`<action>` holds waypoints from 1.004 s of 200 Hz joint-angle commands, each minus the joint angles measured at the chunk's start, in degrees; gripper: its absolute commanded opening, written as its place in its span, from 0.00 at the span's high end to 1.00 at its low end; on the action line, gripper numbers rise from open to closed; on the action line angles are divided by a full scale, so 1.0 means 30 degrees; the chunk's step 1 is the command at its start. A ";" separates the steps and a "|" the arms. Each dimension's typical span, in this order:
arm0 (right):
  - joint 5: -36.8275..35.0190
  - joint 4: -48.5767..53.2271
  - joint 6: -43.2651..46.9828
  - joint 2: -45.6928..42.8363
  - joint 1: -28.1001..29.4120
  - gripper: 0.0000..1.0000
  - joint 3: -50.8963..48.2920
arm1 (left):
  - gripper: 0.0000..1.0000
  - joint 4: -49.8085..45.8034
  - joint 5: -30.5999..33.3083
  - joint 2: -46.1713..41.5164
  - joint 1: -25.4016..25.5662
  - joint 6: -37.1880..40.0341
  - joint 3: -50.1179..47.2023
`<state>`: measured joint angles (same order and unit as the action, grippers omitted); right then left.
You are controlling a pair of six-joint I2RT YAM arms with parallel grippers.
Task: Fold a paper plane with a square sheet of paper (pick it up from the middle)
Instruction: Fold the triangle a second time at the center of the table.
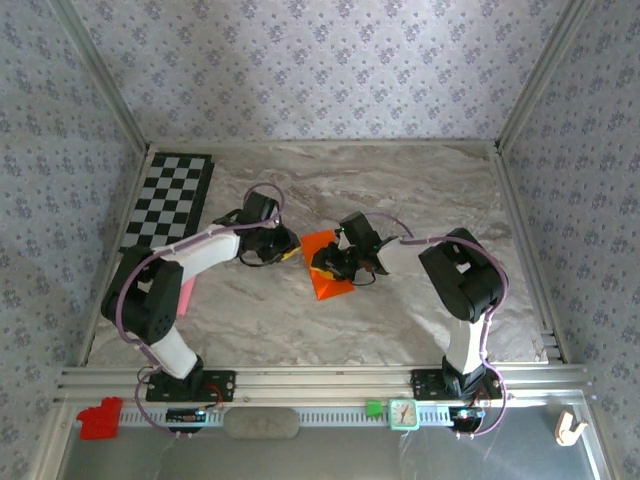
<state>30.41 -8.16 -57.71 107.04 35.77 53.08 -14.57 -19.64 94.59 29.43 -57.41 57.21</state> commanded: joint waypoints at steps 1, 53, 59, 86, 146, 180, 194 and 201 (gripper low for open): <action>-0.1002 0.1642 -0.0159 0.0603 -0.0149 0.74 -0.0389 | 0.81 0.0597 -0.0566 -0.0298 0.0606 -0.0259 -0.0188; -0.1265 0.2162 -0.0007 0.0661 -0.0117 0.97 -0.0379 | 0.91 0.1137 -0.0982 0.0826 0.1843 -0.0347 0.0014; -0.1291 0.2261 0.0018 0.0647 -0.0116 0.98 -0.0376 | 0.92 0.1190 -0.0983 0.0991 0.1957 -0.0350 0.0065; -0.1368 0.2428 0.0086 0.0647 -0.0116 1.00 -0.0320 | 0.95 0.1170 -0.0985 0.1681 0.2300 -0.0376 0.0288; -0.1261 0.2347 0.0016 0.0764 -0.0116 1.00 -0.0330 | 1.00 0.0902 -0.0505 0.2768 0.2611 -0.0296 0.0572; -0.1169 0.2102 -0.0031 0.0705 -0.0092 1.00 -0.0463 | 1.00 0.0228 0.0629 0.3038 0.2786 0.0019 0.0733; -0.1090 0.2049 -0.0032 0.0690 -0.0088 1.00 -0.0495 | 1.00 -0.0052 0.1040 0.3126 0.2794 0.0135 0.0804; -0.1093 0.2019 -0.0021 0.0691 -0.0087 1.00 -0.0511 | 1.00 -0.0162 0.1172 0.3177 0.2838 0.0205 0.0822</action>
<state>28.88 -6.33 -57.82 107.33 35.62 52.75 -12.67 -18.98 102.78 37.26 -58.02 58.19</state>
